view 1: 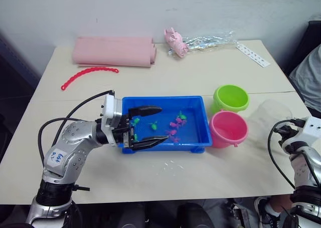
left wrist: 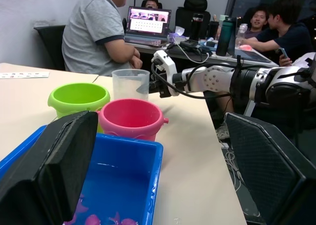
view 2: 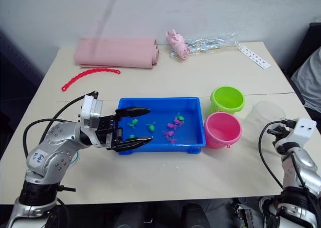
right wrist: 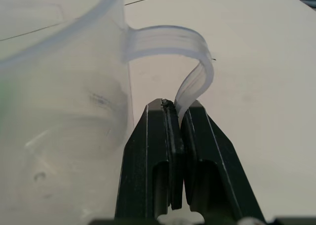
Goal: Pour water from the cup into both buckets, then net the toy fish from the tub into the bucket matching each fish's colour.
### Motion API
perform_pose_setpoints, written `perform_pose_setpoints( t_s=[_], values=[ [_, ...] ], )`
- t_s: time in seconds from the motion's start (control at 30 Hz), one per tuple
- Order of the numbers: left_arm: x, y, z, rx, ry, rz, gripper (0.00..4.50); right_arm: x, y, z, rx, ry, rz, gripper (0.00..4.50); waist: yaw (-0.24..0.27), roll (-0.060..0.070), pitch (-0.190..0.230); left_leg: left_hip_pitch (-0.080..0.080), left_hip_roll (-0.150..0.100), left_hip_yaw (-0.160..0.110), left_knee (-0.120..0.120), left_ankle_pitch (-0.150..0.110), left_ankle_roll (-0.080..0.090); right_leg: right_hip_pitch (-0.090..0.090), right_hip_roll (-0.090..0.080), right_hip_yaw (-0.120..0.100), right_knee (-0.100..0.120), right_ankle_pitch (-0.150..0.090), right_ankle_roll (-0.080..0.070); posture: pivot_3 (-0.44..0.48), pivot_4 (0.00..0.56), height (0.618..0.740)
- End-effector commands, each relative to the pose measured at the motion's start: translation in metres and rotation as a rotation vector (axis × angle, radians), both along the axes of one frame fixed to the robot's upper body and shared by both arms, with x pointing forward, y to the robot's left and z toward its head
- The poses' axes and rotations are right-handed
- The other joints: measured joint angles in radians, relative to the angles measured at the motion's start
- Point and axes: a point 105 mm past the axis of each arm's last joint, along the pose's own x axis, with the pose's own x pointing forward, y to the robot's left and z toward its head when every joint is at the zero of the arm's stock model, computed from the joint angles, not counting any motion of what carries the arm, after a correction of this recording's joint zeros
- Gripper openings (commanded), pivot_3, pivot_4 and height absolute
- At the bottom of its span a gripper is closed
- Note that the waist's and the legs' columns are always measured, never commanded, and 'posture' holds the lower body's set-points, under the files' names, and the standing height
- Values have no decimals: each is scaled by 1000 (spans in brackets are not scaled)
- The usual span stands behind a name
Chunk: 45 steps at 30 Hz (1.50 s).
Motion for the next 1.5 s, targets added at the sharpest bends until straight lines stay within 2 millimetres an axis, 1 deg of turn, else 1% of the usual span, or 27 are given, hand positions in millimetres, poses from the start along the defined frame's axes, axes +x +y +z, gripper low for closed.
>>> perform_pose_setpoints(
  t_s=[0.03,0.13,0.17,0.23,0.27,0.3,0.4,0.43,0.47,0.57,0.63,0.73,0.77,0.83,0.87,0.9,1.0,1.07,1.13,1.17,1.2,1.23,1.3,1.37,1.4,1.43,1.5],
  values=[
    [-2,2,4,-2,-38,10,4500,-4,-3,1,-45,0,-21,80,0,0,0,0,0,0,0,0,0,0,0,0,0,0,0,0,150,740],
    [-1,2,3,2,-41,9,4500,-7,-3,0,-46,-1,-30,80,1,0,0,0,0,0,0,0,0,0,0,0,0,0,0,0,150,740],
    [-1,3,3,4,-42,10,4500,-9,-3,1,-63,1,-24,397,2,0,0,0,0,0,0,0,0,0,0,0,0,0,0,0,150,740],
    [0,5,2,10,-44,14,4500,-14,-3,4,-100,8,-5,1179,4,0,0,0,0,0,0,0,0,0,0,0,0,0,0,0,150,740],
    [0,6,2,14,-45,16,4500,-17,-2,5,-116,12,4,1787,3,0,0,0,0,0,0,0,0,0,0,0,0,0,0,0,150,740],
    [0,8,1,18,-45,22,4500,-22,-3,8,-128,12,11,2179,3,0,0,0,0,0,-1,0,0,0,0,0,0,0,0,0,150,740],
    [1,12,0,25,-43,35,4500,-35,-1,14,-146,25,36,3788,1,0,0,0,0,0,-1,0,0,0,0,0,0,0,0,0,150,740],
    [1,13,0,23,-42,41,4500,-40,1,16,-142,29,52,4259,1,0,0,0,0,0,-1,0,0,0,0,0,0,0,0,0,150,740],
    [1,14,0,21,-42,45,4500,-44,2,17,-137,32,64,4467,1,0,0,0,0,0,-1,0,0,0,0,0,0,0,0,0,150,740],
    [2,15,2,4,-35,58,4500,-66,2,19,-166,80,114,4467,3,0,0,1,0,0,-2,0,0,0,0,1,-1,0,0,0,150,740],
    [2,21,-1,13,-28,72,4500,-80,7,34,-209,62,168,4467,6,0,0,1,0,0,-2,0,0,0,0,0,-1,0,0,0,150,740],
    [3,32,-4,23,-18,107,4500,-92,20,56,-274,16,290,4467,4,0,0,1,0,0,-4,0,0,0,0,1,-2,0,0,0,150,740],
    [3,38,-5,26,-10,127,4500,-96,28,61,-283,-3,354,4467,1,0,0,2,0,0,-4,0,0,0,0,1,-2,0,0,0,150,740],
    [6,53,-7,24,-4,191,4500,-104,45,81,-387,-97,468,4467,-2,-1,1,2,0,1,-5,0,0,0,0,1,-3,0,0,0,150,740],
    [8,60,-8,24,3,226,4500,-105,51,91,-452,-138,493,4467,-3,-1,1,3,0,1,-6,0,0,1,0,1,-3,0,0,0,150,740],
    [9,69,-9,22,1,270,4500,-105,59,98,-478,-159,530,4467,-4,-1,1,4,0,1,-6,0,0,1,0,1,-3,0,0,0,150,740],
    [8,94,-10,25,-4,369,4500,-101,82,116,-500,-225,636,4467,-4,-3,1,4,0,2,-7,0,0,0,0,2,-3,0,0,0,150,740],
    [7,110,-11,22,-7,443,4500,-97,102,125,-535,-258,734,4467,-1,-3,2,4,0,2,-7,0,0,0,0,2,-3,0,0,0,150,740],
    [2,125,-15,1,14,513,4500,-93,124,127,-570,-270,851,4467,-1,-4,2,4,0,2,-6,0,0,1,-1,2,-4,0,0,0,150,740],
    [-2,134,-21,13,20,555,4500,-92,134,125,-599,-271,914,4467,-1,-6,2,4,0,2,-7,0,0,1,-1,2,-4,0,0,0,150,740],
    [-5,140,-25,25,24,583,4500,-92,139,123,-620,-271,955,4467,0,-6,2,4,0,1,-7,0,0,1,-1,2,-5,0,0,0,150,740],
    [-9,157,-32,27,31,668,4500,-91,148,119,-644,-280,1020,4467,0,-7,2,4,0,1,-7,0,0,1,-1,2,-6,0,0,0,150,740],
    [-17,181,-40,18,44,789,4500,-91,160,113,-668,-298,1109,4467,-1,-7,2,3,0,1,-7,0,0,1,-1,1,-7,0,0,0,150,740],
    [-29,213,-45,-18,90,954,4500,-92,170,105,-656,-311,1197,4467,-1,-10,4,3,0,1,-7,-1,1,1,-1,1,-7,0,0,0,150,740],
    [-35,223,-47,-30,105,1008,4500,-92,173,102,-653,-311,1231,4467,-1,-11,4,3,0,1,-7,-1,1,1,-1,1,-7,0,0,0,150,740],
    [-45,234,-52,-20,114,1068,4500,-93,178,95,-642,-306,1278,4467,-2,-13,4,3,0,1,-7,-1,1,2,-2,1,-7,0,0,0,150,740],
    [-63,247,-61,17,127,1147,4500,-93,184,86,-627,-311,1327,4467,-1,-14,4,4,0,0,-6,-2,3,3,-3,0,-7,0,0,0,150,740]
  ],
)
